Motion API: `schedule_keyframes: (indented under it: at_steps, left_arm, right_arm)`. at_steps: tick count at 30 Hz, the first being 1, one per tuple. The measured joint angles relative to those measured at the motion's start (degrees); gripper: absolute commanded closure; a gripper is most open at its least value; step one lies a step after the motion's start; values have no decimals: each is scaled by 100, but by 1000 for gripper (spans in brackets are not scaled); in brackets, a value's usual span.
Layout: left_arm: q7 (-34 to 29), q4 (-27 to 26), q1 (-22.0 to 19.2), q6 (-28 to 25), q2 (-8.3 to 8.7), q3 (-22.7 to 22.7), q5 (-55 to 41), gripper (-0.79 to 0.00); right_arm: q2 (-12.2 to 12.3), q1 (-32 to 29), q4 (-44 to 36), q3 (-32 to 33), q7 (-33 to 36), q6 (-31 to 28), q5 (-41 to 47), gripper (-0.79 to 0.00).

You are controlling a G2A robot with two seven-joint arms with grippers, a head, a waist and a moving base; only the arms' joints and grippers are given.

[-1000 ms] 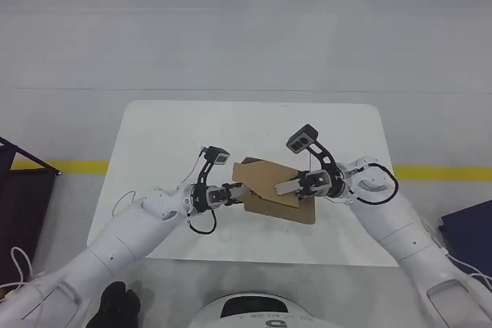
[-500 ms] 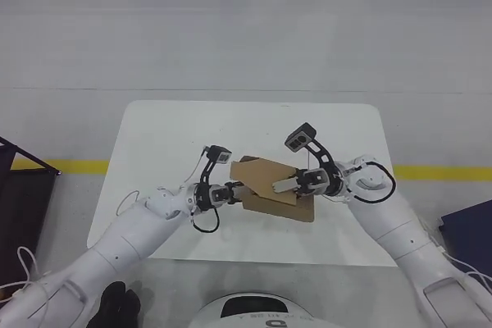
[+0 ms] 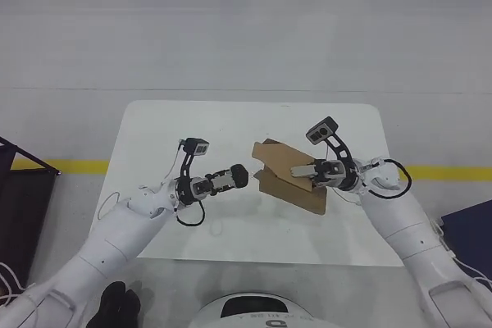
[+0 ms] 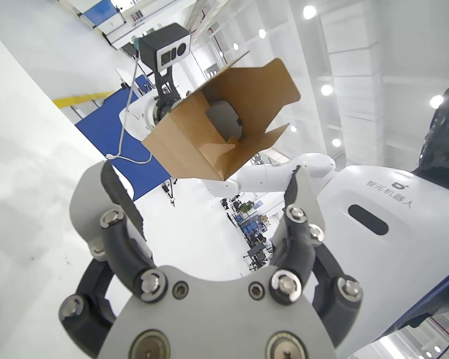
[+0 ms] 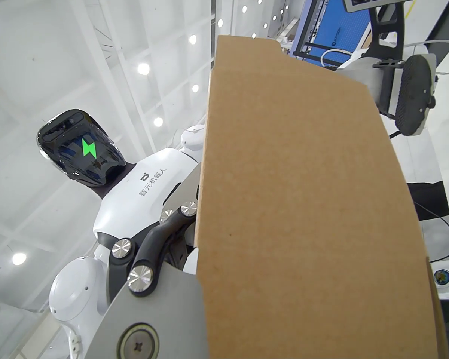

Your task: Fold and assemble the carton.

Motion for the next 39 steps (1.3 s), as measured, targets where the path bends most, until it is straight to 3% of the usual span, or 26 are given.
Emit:
schedule_keyframes:
  at_steps: [9, 16, 22, 28, 39]
  left_arm:
    - [176, 330, -241, 566, -189, 193, 233, -727]
    - [8, 624, -553, 592, -483, 549, -224, -702]
    - [-103, 904, -732, 527, -647, 586, -538, -656]
    - [-151, 1136, -760, 488, -740, 508, -704, -662]
    - [-429, 1068, -829, 539, -864, 406, -630, -677]
  right_arm:
    - [54, -56, -467, -322, 0, 1, 203, 0]
    - [101, 35, -451, -557, 0, 1, 229, 0]
    - [138, 86, -412, -627, 0, 0, 297, 0]
    - [171, 94, -415, -681, 0, 0, 356, 0]
    - [194, 127, -393, -846, 0, 0, 422, 0]
